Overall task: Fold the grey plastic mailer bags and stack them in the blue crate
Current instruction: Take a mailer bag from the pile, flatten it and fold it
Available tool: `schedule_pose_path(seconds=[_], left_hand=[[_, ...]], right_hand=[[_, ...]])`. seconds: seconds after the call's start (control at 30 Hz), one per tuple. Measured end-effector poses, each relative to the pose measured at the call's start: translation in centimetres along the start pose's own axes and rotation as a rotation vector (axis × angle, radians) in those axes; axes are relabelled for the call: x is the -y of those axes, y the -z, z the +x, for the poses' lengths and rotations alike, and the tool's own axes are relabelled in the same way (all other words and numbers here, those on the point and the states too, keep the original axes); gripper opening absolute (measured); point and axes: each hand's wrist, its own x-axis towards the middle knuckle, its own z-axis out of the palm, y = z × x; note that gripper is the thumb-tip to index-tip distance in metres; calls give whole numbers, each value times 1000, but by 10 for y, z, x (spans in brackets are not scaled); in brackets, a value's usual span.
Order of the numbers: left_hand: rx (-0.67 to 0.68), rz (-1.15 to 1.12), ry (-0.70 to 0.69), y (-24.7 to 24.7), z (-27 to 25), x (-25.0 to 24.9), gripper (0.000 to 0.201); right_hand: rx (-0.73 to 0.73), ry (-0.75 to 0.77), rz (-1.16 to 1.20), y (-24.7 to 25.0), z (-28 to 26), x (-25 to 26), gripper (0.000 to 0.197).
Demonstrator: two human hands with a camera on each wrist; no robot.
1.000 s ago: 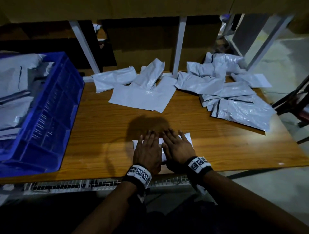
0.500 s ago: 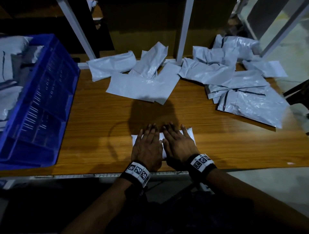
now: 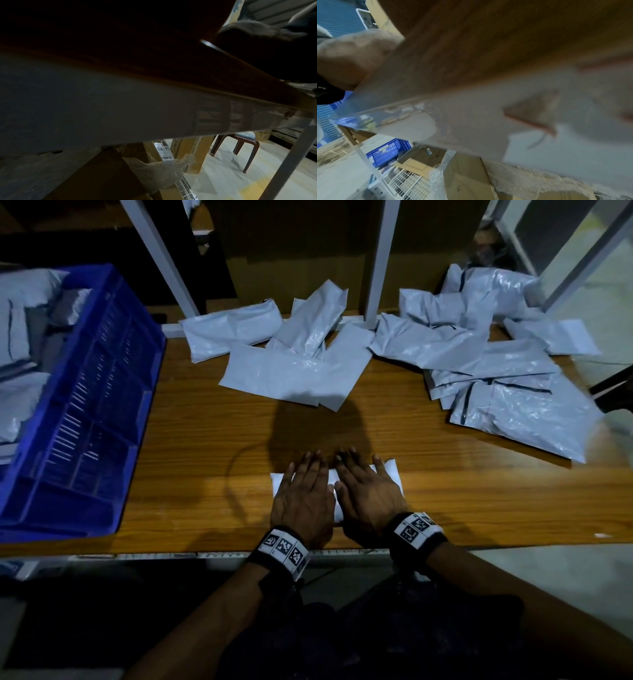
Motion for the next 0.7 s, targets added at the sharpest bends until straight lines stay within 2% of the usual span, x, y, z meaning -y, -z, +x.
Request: schedule_pose_path(seconds=[0.33,0.53,0.7], left_hand=[[-2,-23,1,-1,-1,0,67],[-86,-42,-3,-6,-1,1,66],[-45,-14,-13,-4,0,1,74]], right_hand=[[7,51,121,5,1,-11,68],[2,2,-33,1,1,0,67],[54,-20,-90,6,0,7,70]])
